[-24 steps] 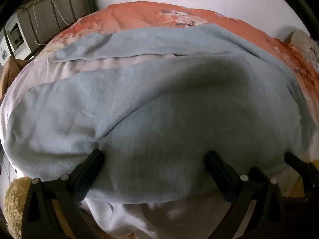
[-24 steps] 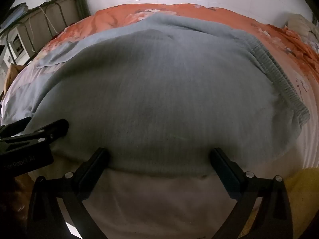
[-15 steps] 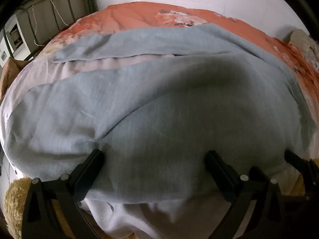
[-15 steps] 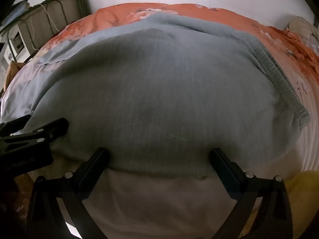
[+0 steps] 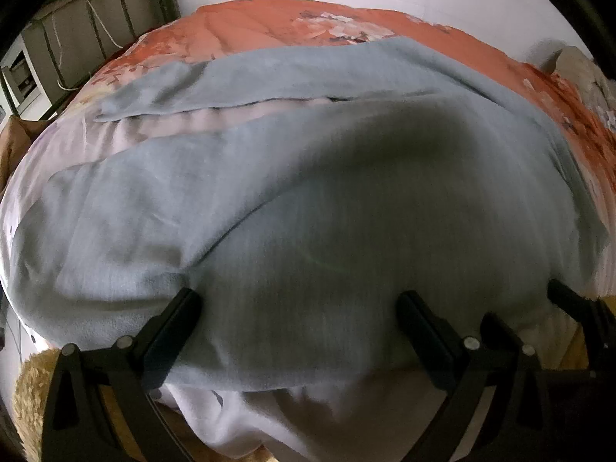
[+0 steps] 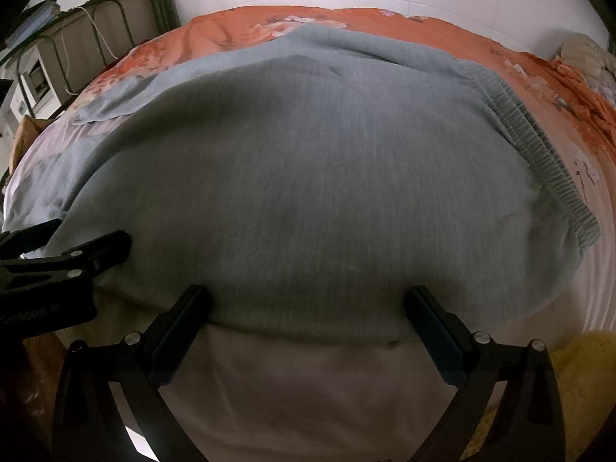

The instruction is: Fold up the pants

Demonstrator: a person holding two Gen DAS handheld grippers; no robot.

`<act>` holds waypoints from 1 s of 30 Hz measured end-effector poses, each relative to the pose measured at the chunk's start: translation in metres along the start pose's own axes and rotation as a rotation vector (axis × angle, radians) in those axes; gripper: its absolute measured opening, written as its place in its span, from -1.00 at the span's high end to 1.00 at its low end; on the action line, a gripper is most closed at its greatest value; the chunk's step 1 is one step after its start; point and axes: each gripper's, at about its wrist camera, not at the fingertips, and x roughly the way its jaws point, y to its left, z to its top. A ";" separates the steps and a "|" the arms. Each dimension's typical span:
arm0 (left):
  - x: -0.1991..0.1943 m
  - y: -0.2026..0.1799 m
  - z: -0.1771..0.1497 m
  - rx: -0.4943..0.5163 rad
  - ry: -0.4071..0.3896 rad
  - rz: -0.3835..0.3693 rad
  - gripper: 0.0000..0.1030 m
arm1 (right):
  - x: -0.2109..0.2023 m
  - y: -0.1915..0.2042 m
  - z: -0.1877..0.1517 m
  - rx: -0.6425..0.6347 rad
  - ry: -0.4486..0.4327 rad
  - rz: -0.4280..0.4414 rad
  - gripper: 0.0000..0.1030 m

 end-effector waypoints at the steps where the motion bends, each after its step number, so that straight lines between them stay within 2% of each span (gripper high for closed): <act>1: 0.000 0.000 -0.001 0.003 0.000 -0.003 -0.99 | 0.000 0.001 0.001 -0.001 0.002 -0.001 -1.00; 18: 0.001 -0.001 0.000 0.008 0.000 -0.003 -0.99 | 0.000 0.000 0.002 0.004 0.016 0.007 -1.00; 30: 0.004 -0.001 0.007 -0.015 0.054 0.012 -0.99 | 0.006 0.000 0.017 -0.016 0.146 0.027 -1.00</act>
